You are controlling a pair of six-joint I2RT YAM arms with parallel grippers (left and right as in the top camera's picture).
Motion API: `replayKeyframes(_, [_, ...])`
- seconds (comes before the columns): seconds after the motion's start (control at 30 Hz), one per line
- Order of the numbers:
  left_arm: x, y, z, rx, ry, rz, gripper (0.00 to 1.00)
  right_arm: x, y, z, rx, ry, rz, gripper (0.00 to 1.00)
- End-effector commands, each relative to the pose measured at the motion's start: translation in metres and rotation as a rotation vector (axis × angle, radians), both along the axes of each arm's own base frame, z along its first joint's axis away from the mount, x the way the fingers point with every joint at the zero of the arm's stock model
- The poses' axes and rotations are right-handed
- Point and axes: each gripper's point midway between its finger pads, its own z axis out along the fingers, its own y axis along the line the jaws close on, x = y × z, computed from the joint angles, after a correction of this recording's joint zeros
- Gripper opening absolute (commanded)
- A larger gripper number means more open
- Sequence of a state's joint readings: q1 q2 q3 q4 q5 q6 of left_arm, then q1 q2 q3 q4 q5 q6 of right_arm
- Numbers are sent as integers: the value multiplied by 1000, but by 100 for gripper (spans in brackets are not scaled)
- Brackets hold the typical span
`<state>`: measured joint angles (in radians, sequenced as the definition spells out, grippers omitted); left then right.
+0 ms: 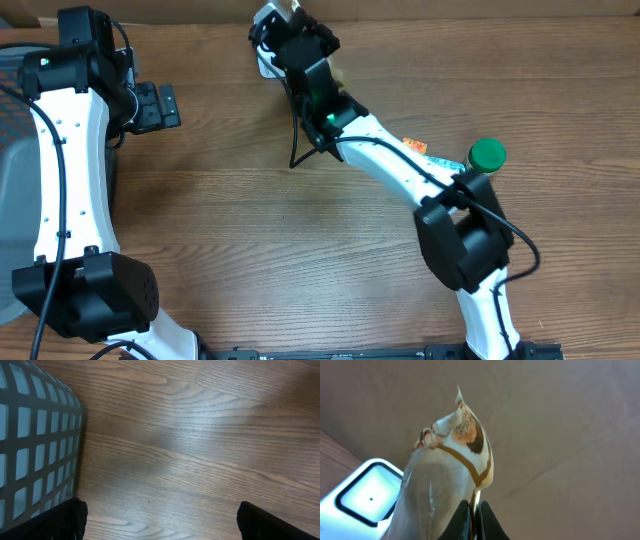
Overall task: Scan the item barcode
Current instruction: 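Hold the beige bag in front of the white scanner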
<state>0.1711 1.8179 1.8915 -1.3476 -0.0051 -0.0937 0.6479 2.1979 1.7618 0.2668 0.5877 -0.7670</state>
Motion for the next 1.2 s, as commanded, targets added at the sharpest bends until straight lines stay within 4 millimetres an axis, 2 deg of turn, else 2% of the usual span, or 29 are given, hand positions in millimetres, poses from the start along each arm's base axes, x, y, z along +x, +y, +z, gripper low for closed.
replayKeyframes(0.0, [1, 0, 3, 10, -5, -12, 100, 12, 3, -16, -196, -44, 2, 4])
replayKeyframes(0.13, [1, 0, 3, 10, -5, -12, 100, 23, 1, -29, -280, -103, -12, 4])
replayKeyframes(0.4, [1, 1, 2, 10, -4, -11, 100, 31, -8, -43, -304, -102, -25, 4])
replayKeyframes(0.63, [1, 0, 3, 10, -5, -12, 99, 37, -7, -47, -305, -104, 24, 4])
replayKeyframes(1.17, [1, 0, 3, 10, -5, -12, 100, 36, -7, -51, -309, -97, 10, 4])
